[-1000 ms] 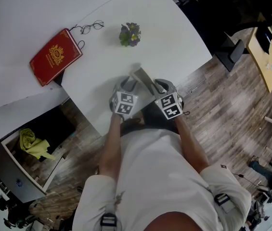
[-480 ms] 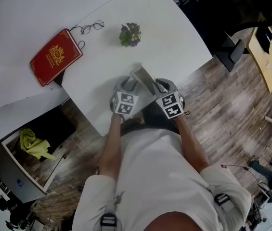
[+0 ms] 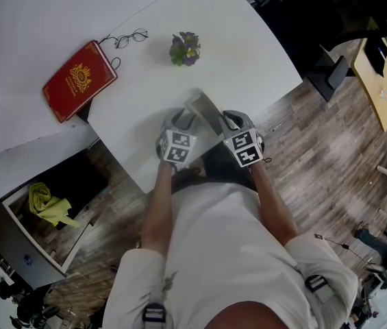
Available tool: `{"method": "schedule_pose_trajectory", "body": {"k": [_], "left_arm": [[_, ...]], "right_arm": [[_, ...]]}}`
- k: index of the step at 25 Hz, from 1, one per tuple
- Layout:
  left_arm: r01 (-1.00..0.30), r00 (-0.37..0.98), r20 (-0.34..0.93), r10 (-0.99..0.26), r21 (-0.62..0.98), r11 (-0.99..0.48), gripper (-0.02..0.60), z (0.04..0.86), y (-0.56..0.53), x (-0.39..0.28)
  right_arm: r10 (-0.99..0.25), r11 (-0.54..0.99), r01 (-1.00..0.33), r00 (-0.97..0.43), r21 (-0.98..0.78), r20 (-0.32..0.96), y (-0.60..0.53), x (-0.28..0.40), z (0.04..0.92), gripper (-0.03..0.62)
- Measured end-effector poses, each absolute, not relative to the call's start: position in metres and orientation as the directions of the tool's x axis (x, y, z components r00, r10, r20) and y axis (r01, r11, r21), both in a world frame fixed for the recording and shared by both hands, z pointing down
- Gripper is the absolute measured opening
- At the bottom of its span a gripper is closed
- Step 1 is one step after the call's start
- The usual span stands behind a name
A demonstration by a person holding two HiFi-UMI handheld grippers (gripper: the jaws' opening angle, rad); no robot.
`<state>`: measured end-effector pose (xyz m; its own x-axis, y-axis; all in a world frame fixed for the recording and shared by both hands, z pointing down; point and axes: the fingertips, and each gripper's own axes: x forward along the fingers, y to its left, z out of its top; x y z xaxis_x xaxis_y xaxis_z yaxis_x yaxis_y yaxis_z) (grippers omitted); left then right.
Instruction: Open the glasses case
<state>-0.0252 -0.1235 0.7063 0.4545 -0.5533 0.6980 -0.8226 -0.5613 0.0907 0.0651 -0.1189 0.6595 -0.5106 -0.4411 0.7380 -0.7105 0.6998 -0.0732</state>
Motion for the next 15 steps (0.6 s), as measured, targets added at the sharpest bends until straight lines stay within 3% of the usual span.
{"method": "schedule_pose_trajectory", "body": {"k": [15], "left_arm": [[-0.825,0.451,0.694,-0.561,0.084,-0.559,0.173,0.7015,-0.1257,-0.0237]], "right_arm": [[-0.443,0.686,-0.723,-0.509,-0.086,0.738,-0.1242,0.0713,0.6597,0.034]]}}
